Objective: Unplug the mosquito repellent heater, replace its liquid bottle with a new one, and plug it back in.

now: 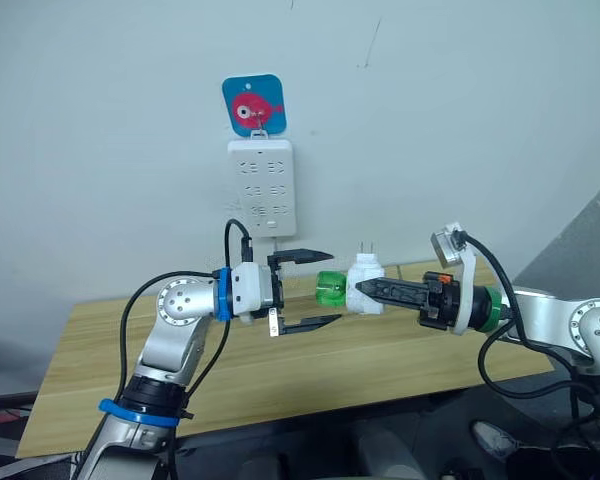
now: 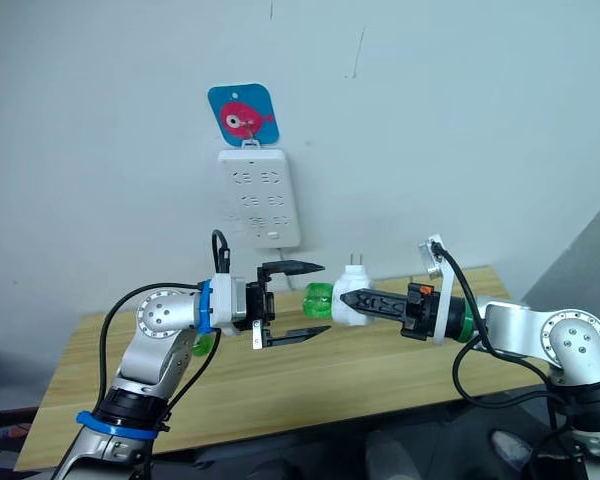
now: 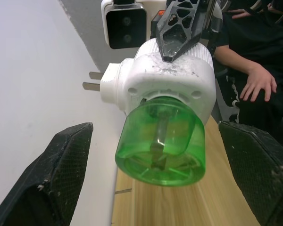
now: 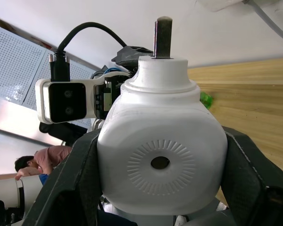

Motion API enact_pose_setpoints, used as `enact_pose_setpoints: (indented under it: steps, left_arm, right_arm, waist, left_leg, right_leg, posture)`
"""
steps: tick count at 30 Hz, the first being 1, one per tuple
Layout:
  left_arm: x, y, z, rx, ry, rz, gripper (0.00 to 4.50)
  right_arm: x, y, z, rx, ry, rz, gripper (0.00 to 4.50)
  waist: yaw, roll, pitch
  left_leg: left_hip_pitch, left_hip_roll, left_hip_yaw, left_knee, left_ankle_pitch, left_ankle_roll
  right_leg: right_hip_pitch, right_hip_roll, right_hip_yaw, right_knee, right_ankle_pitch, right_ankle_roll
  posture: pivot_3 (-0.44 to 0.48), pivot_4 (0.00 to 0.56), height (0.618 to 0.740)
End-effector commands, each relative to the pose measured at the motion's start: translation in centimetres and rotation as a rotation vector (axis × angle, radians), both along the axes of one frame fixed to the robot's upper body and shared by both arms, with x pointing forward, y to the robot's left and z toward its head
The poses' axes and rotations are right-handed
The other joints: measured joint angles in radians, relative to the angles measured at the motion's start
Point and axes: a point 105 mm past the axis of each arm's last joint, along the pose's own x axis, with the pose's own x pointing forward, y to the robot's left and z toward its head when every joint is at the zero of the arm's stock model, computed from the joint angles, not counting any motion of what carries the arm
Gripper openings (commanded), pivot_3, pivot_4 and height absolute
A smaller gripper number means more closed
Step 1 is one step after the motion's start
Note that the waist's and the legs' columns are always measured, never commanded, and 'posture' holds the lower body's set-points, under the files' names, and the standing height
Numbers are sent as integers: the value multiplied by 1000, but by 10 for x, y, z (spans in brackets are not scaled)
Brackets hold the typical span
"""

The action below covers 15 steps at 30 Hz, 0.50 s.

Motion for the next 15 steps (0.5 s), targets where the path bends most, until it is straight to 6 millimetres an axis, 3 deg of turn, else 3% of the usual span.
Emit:
enact_pose_setpoints:
  steps: [1,8,11,15]
  left_arm:
    - [-1,-6,7,-6,-28,-27,4300]
    - [1,-7,12,9,3,-47,2483]
    - [-1,-5,11,77,85,-86,2378]
    - [1,-1,3,257,523,-97,2373]
  right_arm:
    - [-4,4,15,26,-59,33,2970]
    - [-6,4,14,12,-73,41,2970]
    - [-7,4,14,-8,-97,52,2970]
    - [-19,8,10,-140,-230,155,2970]
  waist:
    - [0,0,0]
    - [-1,0,0]
    - [-1,0,0]
    - [-7,0,0]
  left_leg:
    - [0,0,0,0,0,0]
    - [0,-1,1,0,0,0]
    - [0,0,0,0,0,0]
    - [0,-1,0,0,0,0]
  right_leg:
    - [0,1,0,0,0,0]
    - [0,2,1,0,-2,4]
    - [0,2,0,0,-2,4]
    - [0,3,0,0,-3,4]
  posture:
    - [-146,102,740]
    - [-148,101,740]
    - [-147,101,740]
    - [-138,101,740]
